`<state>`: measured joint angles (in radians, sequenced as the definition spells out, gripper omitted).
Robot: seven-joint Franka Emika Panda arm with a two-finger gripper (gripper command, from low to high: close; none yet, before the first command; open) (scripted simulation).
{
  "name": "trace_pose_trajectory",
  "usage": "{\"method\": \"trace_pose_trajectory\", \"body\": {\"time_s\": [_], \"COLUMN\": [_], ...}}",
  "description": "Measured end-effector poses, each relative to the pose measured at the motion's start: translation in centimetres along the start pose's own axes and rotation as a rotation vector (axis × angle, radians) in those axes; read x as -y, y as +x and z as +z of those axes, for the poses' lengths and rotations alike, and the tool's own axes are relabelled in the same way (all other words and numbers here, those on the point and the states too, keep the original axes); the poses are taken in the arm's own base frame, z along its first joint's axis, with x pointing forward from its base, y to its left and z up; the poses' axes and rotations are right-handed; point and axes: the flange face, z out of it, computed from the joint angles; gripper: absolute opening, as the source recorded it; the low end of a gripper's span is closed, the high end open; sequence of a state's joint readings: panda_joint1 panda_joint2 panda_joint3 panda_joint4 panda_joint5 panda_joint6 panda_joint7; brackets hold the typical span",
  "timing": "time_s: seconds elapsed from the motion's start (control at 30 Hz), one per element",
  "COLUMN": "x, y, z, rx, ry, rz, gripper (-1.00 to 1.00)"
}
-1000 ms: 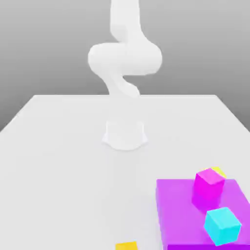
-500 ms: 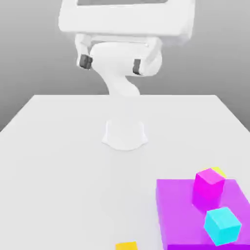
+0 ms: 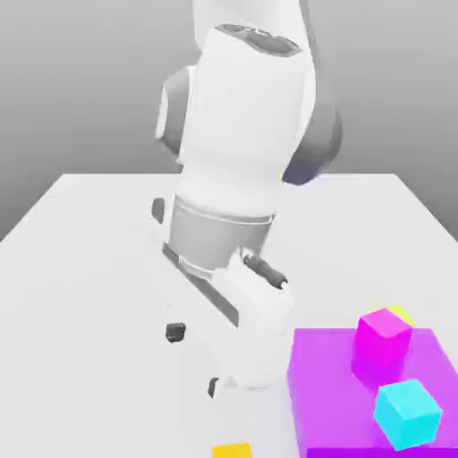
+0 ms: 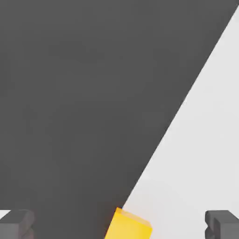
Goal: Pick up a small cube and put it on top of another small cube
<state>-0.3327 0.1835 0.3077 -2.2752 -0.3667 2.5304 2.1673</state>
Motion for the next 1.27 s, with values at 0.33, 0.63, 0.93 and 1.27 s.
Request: {"method": "trace_pose_trajectory", "body": {"time_s": [0.33,0.63,0.93,1.27], "x": [-2.9,-3.7,-4.7,-10.5], "y": [-2.3,-2.9,-10.4,-19.4], "z": [10.8,15.3,1.7,-0.9], "rx": [0.089,0.091,0.104,0.12], "ry": [-0.161,-0.164,-0.149,-0.143], "rz": [0.292,0.298,0.118,-0.089], "gripper": [0.0,-1.0,-1.0,1.0]}}
